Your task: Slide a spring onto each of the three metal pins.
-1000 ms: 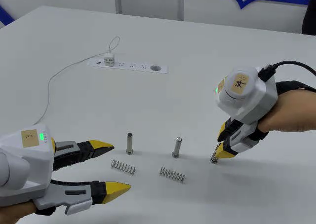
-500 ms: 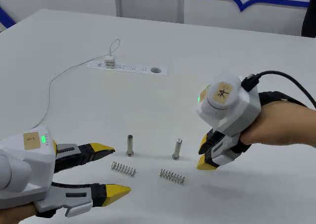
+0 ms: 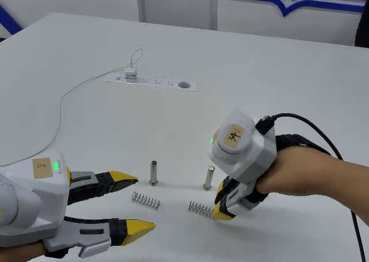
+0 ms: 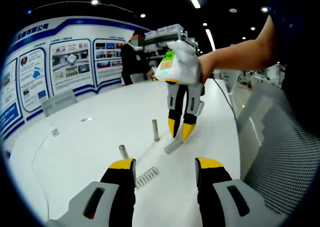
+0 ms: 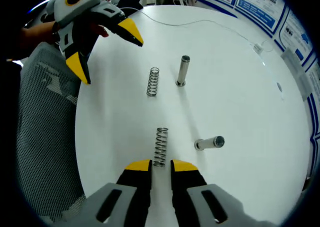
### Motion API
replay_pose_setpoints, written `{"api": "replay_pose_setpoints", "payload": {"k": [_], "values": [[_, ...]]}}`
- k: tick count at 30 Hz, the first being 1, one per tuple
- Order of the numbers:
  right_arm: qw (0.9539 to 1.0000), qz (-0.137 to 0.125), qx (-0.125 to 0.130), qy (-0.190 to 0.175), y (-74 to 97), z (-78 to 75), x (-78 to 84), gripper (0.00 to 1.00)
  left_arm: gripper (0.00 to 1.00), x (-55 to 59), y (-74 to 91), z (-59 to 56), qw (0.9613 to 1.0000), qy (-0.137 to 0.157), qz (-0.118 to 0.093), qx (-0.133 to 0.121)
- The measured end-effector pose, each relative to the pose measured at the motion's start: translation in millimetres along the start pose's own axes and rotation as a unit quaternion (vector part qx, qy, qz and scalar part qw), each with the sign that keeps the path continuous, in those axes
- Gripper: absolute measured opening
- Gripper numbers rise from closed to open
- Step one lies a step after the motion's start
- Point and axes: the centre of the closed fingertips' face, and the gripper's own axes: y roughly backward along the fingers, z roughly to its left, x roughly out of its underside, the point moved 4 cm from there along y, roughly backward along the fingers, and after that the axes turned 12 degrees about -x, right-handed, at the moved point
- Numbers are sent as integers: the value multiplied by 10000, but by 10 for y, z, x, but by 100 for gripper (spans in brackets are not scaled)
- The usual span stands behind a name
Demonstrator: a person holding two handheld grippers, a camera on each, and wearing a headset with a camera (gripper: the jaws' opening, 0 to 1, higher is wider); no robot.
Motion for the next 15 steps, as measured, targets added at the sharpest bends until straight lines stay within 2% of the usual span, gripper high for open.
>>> {"api": "replay_pose_setpoints", "payload": {"k": [9,15], "values": [[9999,105,2,-28,-118,0,-1,14,49,9,-8,-16,10000,-15,8,36],[9999,111,21,-38,-118,-18,-3,12,48,4,-14,-22,10000,-31,9,56]]}}
